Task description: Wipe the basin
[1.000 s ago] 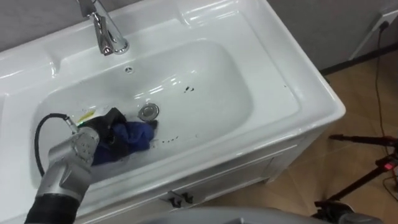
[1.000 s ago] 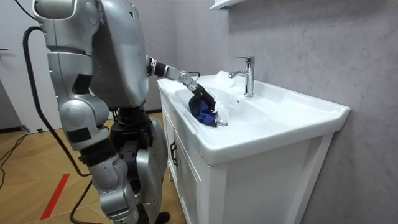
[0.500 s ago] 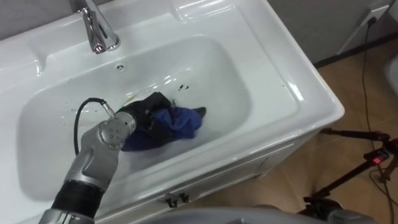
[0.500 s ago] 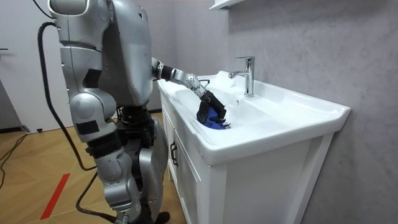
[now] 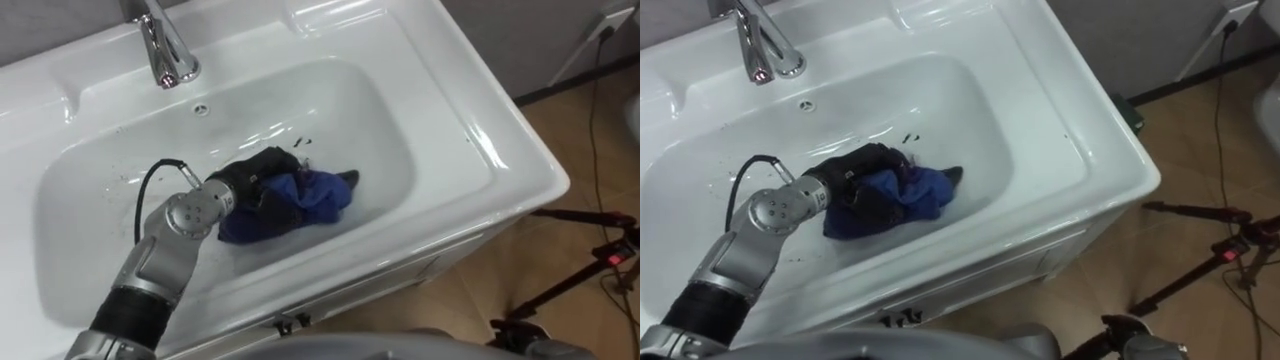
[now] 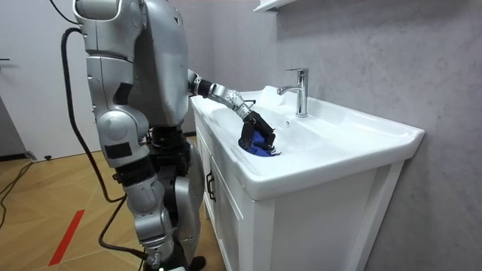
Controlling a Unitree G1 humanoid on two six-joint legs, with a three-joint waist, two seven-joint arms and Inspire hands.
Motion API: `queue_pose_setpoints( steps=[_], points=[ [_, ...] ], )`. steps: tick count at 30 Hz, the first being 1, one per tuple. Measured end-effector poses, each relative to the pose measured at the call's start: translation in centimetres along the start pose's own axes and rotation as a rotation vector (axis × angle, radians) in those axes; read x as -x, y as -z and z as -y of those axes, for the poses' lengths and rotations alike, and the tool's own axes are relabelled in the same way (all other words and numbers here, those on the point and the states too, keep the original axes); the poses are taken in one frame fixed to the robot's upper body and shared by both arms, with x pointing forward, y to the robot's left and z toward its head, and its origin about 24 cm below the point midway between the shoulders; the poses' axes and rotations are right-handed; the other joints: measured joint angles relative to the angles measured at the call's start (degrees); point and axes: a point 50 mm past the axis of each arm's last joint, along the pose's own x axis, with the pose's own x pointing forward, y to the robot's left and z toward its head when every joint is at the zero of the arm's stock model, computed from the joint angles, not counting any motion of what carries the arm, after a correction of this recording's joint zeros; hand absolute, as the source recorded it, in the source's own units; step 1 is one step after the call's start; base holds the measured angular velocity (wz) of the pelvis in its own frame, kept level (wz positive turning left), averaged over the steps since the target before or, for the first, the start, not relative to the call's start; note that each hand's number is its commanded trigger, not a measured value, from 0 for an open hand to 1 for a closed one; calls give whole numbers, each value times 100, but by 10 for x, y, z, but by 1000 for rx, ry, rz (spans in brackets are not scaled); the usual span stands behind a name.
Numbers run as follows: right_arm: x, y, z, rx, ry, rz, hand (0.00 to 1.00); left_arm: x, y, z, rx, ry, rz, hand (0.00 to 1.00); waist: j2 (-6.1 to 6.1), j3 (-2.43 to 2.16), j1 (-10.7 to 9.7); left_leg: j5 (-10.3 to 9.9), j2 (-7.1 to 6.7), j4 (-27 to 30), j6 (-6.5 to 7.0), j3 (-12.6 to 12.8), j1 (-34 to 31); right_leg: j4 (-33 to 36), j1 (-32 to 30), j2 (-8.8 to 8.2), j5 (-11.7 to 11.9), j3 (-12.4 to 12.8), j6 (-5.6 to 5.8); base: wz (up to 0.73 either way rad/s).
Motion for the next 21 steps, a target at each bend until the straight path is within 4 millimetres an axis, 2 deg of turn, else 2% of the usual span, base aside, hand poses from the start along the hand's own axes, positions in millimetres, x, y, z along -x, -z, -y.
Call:
queue_pose_setpoints(
  steps=[6,13,21],
  points=[
    [0,1,-2,30,10,-7,0,-2,-2,1,2,-21,11,100,26,11,12,1,-3,5,2,10,-10,-1,-5,-3,0,12,1,1],
    [-1,-2,-5,36,6,0,0,1,4,7,-19,-66,-6,100,73,-15,44,3,21,41,5,13,2,-3,-4,30,0,82,1,-3],
    [0,10,-7,73,-16,-41,0,0,12,8,-74,-92,-69,100,101,-33,38,1,97,105,5,110,88,25,51,81,4,170,-11,-8]
  ],
)
